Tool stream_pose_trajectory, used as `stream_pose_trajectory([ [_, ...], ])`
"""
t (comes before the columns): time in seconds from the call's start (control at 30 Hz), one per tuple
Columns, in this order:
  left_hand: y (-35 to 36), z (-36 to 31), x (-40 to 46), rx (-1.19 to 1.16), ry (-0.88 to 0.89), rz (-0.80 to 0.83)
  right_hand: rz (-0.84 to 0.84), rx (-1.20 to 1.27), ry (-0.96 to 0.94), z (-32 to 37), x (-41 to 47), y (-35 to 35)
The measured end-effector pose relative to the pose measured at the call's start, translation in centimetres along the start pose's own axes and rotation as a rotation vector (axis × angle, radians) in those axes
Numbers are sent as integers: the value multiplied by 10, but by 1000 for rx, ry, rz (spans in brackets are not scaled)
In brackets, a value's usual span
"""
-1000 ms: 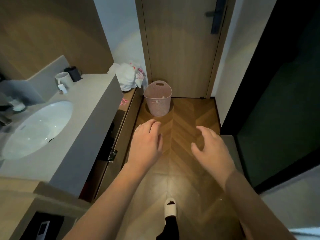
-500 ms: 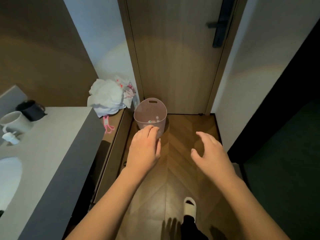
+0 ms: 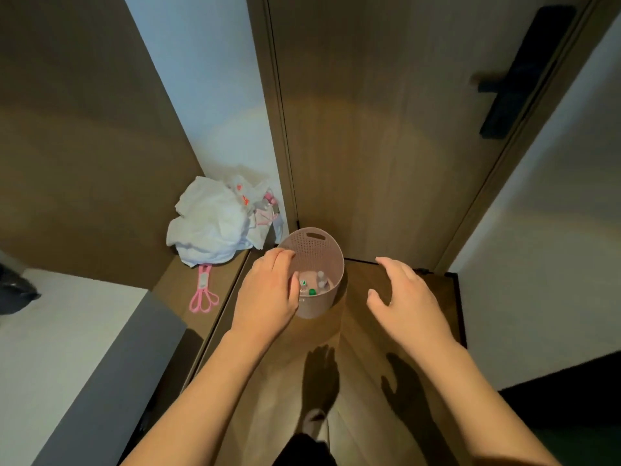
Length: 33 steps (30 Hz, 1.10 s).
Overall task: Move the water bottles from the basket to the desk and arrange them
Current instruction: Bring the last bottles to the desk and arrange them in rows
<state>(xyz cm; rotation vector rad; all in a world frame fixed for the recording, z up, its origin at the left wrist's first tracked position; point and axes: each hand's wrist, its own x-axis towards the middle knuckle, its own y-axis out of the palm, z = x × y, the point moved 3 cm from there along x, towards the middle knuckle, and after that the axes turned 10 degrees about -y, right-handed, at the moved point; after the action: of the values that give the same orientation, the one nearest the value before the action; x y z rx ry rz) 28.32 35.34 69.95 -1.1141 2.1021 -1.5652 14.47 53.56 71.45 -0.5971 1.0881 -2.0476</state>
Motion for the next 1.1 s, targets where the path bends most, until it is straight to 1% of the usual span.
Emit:
stream_pose_trajectory([
  [0.17,46,22,98,-2,-43,49,63,-36,-19,-18,110,23],
  [0.3,70,38,180,-16,-56,95,167,-40,0,-21,202,31],
  [0.4,82,45,236,-22,-95,125,139,-37,-25,-23,257,35],
  [0.53,100,49,288,-18,-130,189,161,-10,-47,-33,322,45],
  [0.6,110,54,309,7,-163,218,217,-18,-89,-41,354,55],
  [0.77,133,79,344,12,-366,283,446,-30,-124,-69,422,92],
  [0.87,166,98,372,17,-437,330,535,-81,-200,-92,470,130],
  [0.97,224,126,392,6,-482,424,627,-93,-204,-117,507,184],
  [1.03,277,146,396,-2,-518,496,679,-65,-171,-138,525,235],
  [1.1,346,171,398,-2,-463,488,740,-76,-157,-165,542,300],
])
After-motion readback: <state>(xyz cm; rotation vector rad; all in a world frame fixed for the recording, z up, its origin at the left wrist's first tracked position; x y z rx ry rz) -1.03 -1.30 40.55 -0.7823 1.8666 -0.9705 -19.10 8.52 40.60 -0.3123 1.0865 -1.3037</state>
